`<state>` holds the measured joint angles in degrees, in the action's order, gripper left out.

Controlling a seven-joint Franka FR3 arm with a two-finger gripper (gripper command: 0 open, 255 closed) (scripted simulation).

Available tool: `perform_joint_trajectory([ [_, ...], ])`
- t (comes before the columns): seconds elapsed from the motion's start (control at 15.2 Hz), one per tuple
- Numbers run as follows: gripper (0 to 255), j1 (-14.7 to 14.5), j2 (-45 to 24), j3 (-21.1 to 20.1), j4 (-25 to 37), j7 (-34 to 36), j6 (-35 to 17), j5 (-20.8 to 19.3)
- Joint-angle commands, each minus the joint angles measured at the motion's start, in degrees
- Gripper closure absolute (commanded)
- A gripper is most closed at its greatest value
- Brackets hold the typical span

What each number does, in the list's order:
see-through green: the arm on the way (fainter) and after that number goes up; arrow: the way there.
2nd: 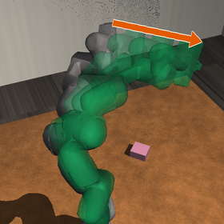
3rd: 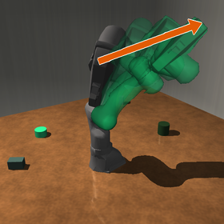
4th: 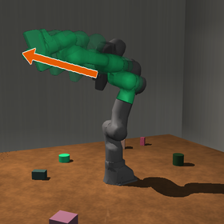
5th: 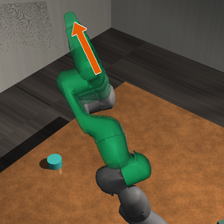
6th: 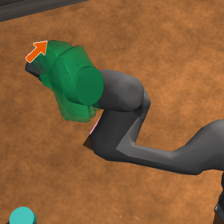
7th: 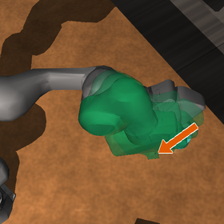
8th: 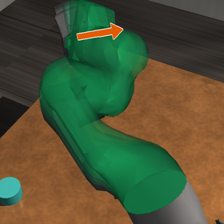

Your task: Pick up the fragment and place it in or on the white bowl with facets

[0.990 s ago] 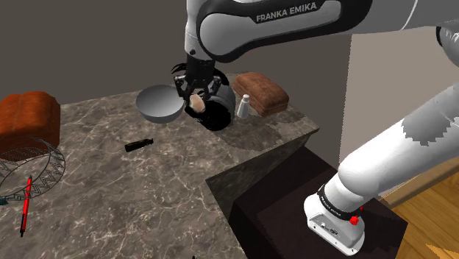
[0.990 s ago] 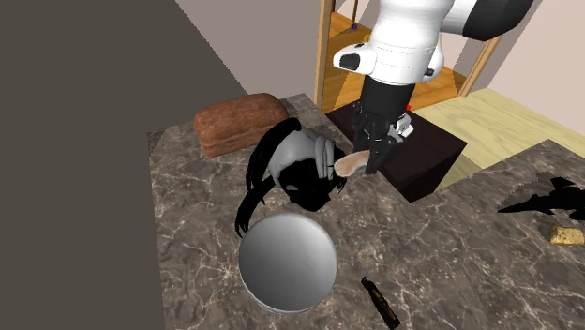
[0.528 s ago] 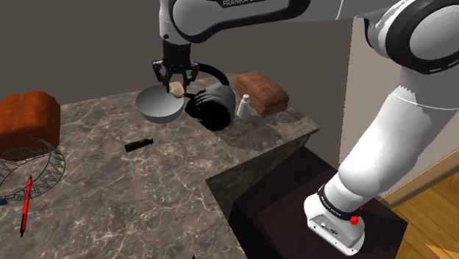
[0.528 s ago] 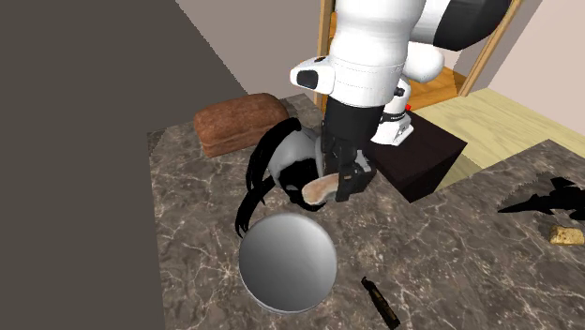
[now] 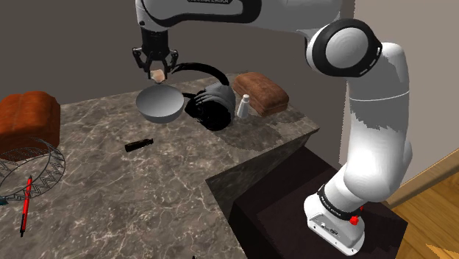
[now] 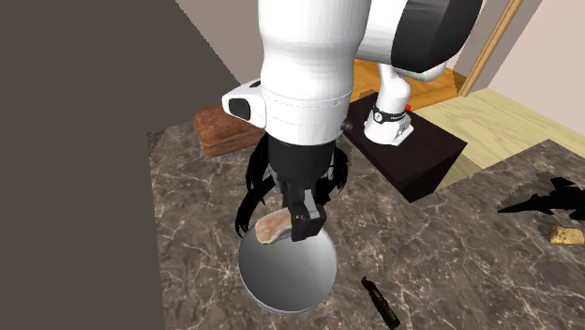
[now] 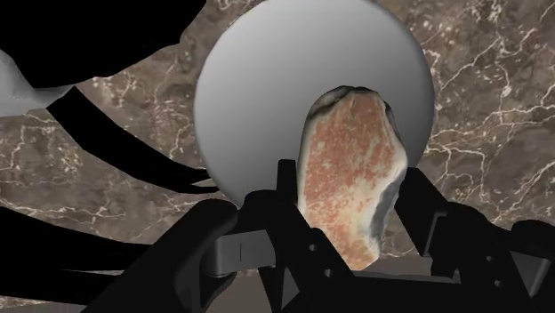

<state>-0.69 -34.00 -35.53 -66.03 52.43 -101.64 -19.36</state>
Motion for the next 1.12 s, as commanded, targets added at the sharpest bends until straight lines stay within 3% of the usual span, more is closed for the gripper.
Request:
perform_joint_trajectory([
  [0.0,255,-0.83,-2.02,0.55,2.38,-0.29,0.39,-0.77],
  [1.06,255,1.43,-2.26,1.01,-8.96,1.13,-10.60,-1.53],
])
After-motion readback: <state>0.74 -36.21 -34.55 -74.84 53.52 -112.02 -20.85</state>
